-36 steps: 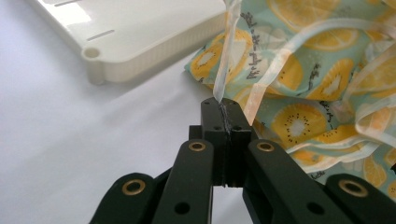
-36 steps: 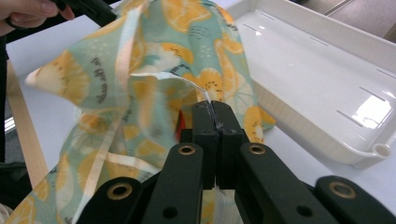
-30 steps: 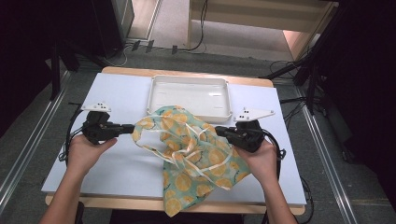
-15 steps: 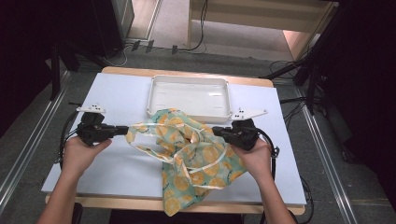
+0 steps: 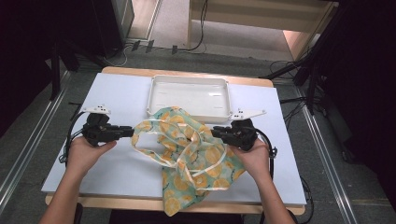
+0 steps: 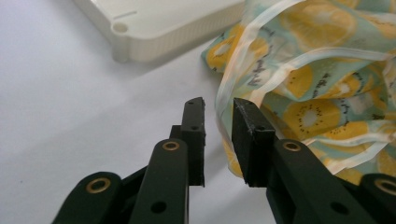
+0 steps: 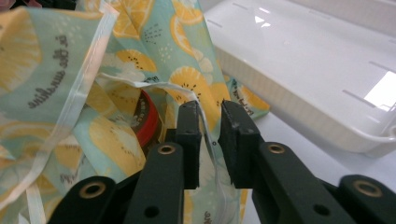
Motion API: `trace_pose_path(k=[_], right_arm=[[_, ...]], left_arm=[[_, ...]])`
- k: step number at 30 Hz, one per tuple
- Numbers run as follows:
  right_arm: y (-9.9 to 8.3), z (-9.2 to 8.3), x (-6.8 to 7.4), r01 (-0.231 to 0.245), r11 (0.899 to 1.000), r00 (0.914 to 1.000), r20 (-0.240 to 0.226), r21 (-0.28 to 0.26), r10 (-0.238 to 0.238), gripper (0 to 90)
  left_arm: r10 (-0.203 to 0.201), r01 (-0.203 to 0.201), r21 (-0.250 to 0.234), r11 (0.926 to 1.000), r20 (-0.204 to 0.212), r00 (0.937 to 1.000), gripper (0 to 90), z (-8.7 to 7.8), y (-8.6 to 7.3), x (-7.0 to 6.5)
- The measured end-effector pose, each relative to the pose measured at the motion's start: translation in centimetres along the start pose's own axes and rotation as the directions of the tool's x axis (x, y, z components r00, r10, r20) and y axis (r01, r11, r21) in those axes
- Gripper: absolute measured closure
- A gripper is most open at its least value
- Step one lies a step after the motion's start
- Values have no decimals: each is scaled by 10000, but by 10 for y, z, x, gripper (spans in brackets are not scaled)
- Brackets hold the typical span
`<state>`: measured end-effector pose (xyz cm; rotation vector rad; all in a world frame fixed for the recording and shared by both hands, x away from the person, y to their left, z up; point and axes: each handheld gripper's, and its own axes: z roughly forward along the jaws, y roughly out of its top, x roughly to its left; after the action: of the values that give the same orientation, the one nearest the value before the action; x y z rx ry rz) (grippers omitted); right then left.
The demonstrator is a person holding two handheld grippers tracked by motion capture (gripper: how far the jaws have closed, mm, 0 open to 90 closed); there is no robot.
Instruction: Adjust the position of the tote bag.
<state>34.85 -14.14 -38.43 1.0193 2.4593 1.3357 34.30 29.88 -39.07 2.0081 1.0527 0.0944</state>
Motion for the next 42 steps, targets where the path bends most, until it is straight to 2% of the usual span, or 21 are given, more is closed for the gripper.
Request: trace_pose_path(k=[2, 6, 9, 13, 17, 22, 27, 29, 37, 42], right_arm=[[5, -8, 4, 170, 9997, 9998, 75, -177, -168, 759], [9, -16, 12, 476, 9983, 9988, 141, -338, -471, 716], [14, -22, 19, 693, 9964, 9975, 164, -489, -685, 708], [17, -27, 30, 727, 9960, 9973, 3, -522, -728, 715], [18, -25, 38, 788, 9963, 9968, -92, -351, -792, 715], [19, -24, 47, 906, 9953, 9956, -191, -348, -913, 711], [15, -22, 49, 916, 9955, 9956, -155, -221, -920, 704], [14, -22, 50, 947, 9953, 9954, -119, -199, -950, 706], [6, -22, 47, 761, 9971, 9970, -122, -86, -762, 701], [0, -21, 51, 880, 9961, 9960, -181, -28, -880, 719]], left_arm=[[56, -56, -59, 10000, 14, 10000, 688, -3, 2, -3], [285, -280, -232, 9993, 240, 9993, 668, -8, 6, -12], [550, -539, -207, 9983, 543, 9970, 660, -4, 10, -22], [851, -854, -8, 9964, 895, 9923, 638, 4, 15, -36], [948, -959, 43, 9954, 1116, 9892, 627, 10, 18, -45], [1283, -1315, 134, 9912, 1413, 9816, 618, 18, 23, -59], [1561, -1625, 206, 9865, 1813, 9710, 601, 30, 29, -72], [1709, -1785, 237, 9837, 1883, 9671, 590, 33, 31, -76], [1799, -1913, 366, 9808, 2073, 9616, 572, 42, 34, -80], [1788, -1896, 332, 9813, 2070, 9619, 560, 43, 35, -81]])
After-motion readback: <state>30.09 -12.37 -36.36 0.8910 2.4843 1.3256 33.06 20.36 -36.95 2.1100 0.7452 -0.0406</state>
